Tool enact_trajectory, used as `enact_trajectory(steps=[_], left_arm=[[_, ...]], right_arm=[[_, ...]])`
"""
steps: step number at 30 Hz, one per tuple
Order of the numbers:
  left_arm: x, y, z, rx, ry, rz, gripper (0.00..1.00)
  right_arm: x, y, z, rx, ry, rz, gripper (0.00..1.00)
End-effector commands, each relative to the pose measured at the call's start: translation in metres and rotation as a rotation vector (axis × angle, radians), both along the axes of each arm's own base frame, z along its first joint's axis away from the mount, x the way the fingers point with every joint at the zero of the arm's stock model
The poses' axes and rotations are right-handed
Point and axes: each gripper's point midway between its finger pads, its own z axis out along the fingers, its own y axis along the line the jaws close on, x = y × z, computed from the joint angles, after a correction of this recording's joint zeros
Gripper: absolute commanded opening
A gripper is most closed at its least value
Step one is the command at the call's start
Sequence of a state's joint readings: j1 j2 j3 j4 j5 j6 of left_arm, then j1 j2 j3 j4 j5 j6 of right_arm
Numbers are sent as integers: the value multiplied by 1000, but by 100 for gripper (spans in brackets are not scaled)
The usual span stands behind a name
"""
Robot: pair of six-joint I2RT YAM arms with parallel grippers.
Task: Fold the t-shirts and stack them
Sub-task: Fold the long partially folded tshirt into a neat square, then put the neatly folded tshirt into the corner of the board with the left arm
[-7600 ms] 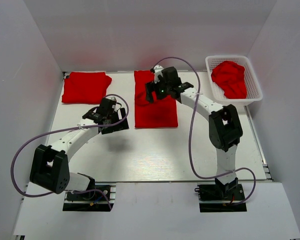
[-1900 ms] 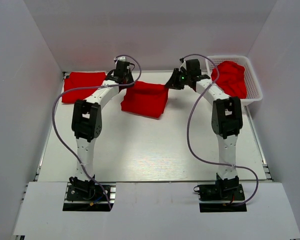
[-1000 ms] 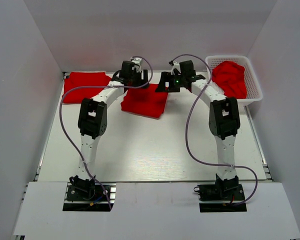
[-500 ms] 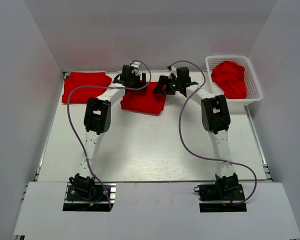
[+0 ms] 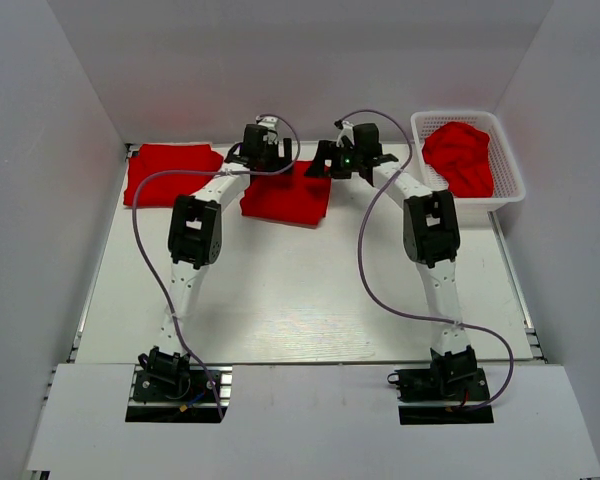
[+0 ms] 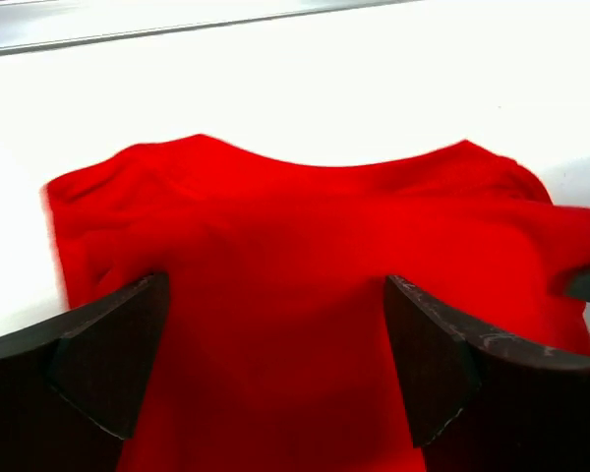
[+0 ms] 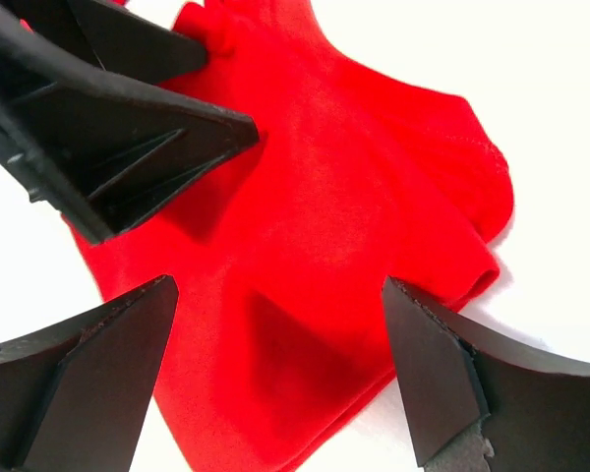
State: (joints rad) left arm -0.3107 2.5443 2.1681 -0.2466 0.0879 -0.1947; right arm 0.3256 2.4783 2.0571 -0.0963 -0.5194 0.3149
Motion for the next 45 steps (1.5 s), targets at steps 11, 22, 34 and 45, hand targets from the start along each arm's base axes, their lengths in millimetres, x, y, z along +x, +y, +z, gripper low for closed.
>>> enact_trajectory(steps=[11,22,34,45], left_arm=[[-36,52,142,105,-79,121,100],[-52,63,40,259,123,63,100],[-51,69,-13,310,188,72,100],[-41,85,-11,228,171,146,100]], right_arm=[[-68,-61,107,-143,-177,-113,90],[-121,-116,143,-213,-286,-311,90],[-162,-126,143,-220,-235,-292,90],[-166,-131,138,-246,-220,-299,90]])
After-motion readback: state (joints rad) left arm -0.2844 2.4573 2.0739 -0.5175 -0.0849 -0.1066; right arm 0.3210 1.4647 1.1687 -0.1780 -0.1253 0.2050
